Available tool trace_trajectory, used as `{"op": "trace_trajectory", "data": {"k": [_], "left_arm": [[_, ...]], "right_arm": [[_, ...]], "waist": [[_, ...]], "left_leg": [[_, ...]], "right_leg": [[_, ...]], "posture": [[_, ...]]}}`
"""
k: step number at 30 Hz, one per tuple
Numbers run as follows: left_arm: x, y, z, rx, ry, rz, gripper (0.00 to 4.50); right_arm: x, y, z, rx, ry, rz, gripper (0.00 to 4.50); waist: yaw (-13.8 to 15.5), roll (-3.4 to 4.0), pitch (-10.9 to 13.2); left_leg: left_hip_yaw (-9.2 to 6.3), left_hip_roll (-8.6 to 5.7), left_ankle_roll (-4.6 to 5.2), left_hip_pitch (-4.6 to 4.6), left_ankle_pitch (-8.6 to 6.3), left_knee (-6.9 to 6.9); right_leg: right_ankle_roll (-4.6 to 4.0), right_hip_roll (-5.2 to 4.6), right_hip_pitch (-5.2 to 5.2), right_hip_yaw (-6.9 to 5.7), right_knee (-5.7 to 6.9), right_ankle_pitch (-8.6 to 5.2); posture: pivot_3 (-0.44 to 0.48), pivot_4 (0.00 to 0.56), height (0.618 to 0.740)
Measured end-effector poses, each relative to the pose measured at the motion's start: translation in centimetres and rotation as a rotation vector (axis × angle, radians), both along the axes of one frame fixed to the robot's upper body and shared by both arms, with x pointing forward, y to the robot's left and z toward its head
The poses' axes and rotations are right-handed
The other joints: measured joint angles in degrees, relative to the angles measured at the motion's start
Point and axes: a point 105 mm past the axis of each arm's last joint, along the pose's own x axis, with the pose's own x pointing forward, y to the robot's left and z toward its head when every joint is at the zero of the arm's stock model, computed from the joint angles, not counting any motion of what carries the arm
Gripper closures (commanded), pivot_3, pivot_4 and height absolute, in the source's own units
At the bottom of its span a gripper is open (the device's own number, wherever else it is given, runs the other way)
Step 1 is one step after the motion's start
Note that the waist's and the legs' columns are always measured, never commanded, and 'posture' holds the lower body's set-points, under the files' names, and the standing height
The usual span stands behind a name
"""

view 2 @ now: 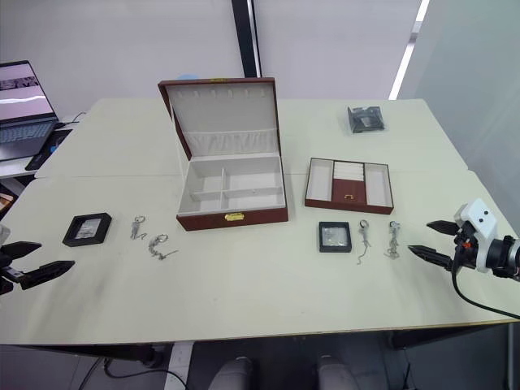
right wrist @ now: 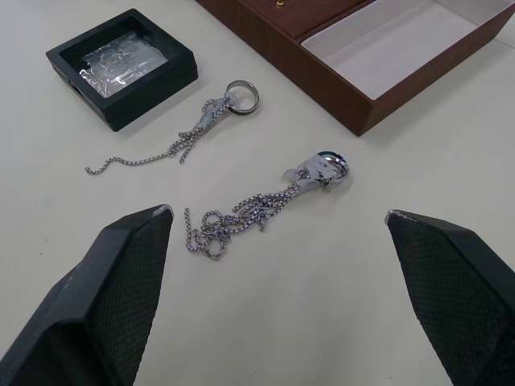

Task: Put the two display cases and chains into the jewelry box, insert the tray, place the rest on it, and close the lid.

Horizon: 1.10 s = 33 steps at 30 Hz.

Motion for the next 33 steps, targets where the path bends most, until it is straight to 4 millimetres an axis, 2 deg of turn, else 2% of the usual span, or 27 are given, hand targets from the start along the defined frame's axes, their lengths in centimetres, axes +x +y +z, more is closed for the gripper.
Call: {"op": "trace_trajectory", "data": {"k": [7, 33], "left_arm": [[0.42, -0.19, 0.37, 0.002, -0.024, -0.009, 0.0], [-0.02, -0.13, -0.28, 0.022, 0.019, -0.001, 0.0]], "right_arm": [[0.03, -0.02, 0.02, -0.002, -0.004, -0.002, 0.02], [0.01, -0.32, -0.21, 0.003, 0.003, -0.014, 0.02]], "waist": [[0.0, 0.0, 0.0], [0.0, 0.0, 0.0]], "left_leg": [[0.02, 0.0, 0.0, 0.0, 0.0, 0.01], [0.04, 0.0, 0.0, 0.0, 0.0, 0.02]], "right_leg": [[0.0, 0.0, -0.01, 0.02, 0.02, 0.0], [0.0, 0.0, -0.04, 0.04, 0.09, 0.0]], "posture": [[0.0, 0.15, 0.74], [0.0, 0.15, 0.74]]}}
